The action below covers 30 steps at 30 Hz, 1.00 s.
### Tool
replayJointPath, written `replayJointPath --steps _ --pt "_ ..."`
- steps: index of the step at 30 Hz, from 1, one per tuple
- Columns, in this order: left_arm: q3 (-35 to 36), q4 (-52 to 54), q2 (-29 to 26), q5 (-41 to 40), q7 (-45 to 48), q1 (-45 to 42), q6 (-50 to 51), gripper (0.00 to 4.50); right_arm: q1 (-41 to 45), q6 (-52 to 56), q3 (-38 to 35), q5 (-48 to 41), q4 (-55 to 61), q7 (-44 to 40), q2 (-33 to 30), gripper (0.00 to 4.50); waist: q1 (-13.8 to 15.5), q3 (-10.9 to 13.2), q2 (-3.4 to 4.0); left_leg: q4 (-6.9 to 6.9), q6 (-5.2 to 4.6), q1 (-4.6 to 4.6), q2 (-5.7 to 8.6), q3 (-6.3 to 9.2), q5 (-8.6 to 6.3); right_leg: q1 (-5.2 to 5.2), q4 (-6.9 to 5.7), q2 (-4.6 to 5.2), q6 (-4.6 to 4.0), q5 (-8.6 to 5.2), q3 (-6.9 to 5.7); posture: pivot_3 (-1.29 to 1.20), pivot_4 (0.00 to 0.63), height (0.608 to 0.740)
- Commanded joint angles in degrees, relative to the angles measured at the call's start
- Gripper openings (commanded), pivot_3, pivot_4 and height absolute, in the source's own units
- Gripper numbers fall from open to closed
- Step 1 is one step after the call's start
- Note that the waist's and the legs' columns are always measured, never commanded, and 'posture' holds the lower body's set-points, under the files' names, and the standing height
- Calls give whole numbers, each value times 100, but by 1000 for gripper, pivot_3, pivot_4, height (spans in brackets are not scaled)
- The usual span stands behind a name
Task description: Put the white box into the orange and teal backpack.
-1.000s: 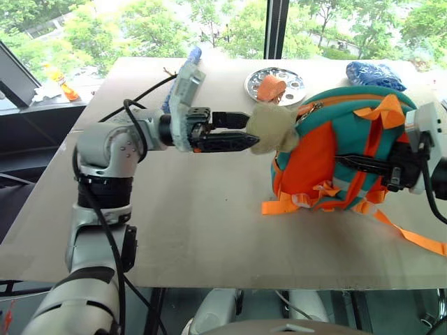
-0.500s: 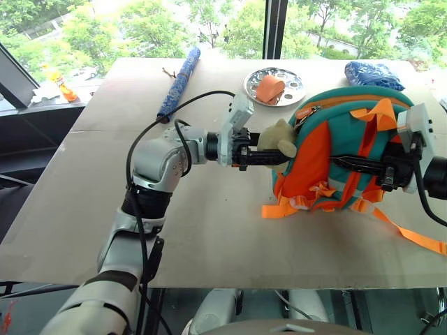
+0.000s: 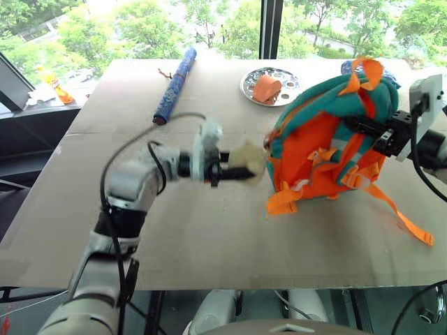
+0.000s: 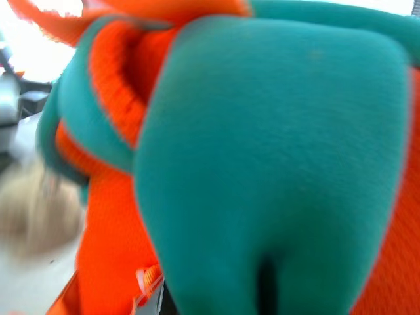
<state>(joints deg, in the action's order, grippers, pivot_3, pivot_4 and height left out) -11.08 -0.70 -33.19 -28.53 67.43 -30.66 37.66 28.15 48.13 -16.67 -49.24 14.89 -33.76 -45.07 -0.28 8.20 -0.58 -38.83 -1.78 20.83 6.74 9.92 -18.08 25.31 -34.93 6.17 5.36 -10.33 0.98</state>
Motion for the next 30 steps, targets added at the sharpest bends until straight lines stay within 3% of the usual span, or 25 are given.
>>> replayJointPath --steps 1,5,11,14,16,18,22,30 --pt "-62 -28 -233 340 -111 233 -77 2109 151 -65 -280 108 -44 172 -72 0 11 0 0 0 0 0 0 2 0 0 -2 0 0 0 -2 0 150 731" --pt "-149 -418 -121 710 -526 384 -344 2107 158 1 -362 95 -49 220 -76 0 8 -5 6 1 0 -14 -2 -2 0 -9 -4 -2 -5 4 1 0 150 731" --pt "589 -1275 325 444 -1068 -70 -482 2106 243 80 -587 17 -99 361 -122 0 14 -6 6 -1 0 -11 -2 1 0 -9 -2 -2 -5 5 -2 0 150 731" --pt "224 -1308 106 668 -658 -45 -448 2103 387 70 -715 -14 -233 571 -89 0 1 -6 6 -4 0 -10 -1 -1 0 -9 -4 -1 -4 5 -2 0 150 731" --pt "-393 -1100 -62 1060 -491 269 -438 2103 471 43 -781 -37 -308 743 -38 0 -18 -6 6 -4 0 -10 -1 -2 0 -9 -3 -1 -4 5 0 0 150 731" --pt "-662 -1017 170 1196 -687 381 -423 2103 527 33 -881 -118 -347 882 7 0 -1 -10 12 -1 -1 -10 -1 -5 0 -9 0 2 -4 5 0 0 150 731" --pt "-525 -1077 876 1034 -1035 -60 -296 2081 584 59 -1117 -345 -302 1154 111 0 159 -12 12 -10 -3 -9 4 1 -1 -16 0 7 -2 6 -7 0 150 731" --pt "326 -2038 1718 858 -1554 -1569 -787 2003 830 33 -1517 -935 -97 1480 287 0 146 -10 11 -26 -3 6 4 -2 -1 -9 0 4 7 18 -6 0 150 731"
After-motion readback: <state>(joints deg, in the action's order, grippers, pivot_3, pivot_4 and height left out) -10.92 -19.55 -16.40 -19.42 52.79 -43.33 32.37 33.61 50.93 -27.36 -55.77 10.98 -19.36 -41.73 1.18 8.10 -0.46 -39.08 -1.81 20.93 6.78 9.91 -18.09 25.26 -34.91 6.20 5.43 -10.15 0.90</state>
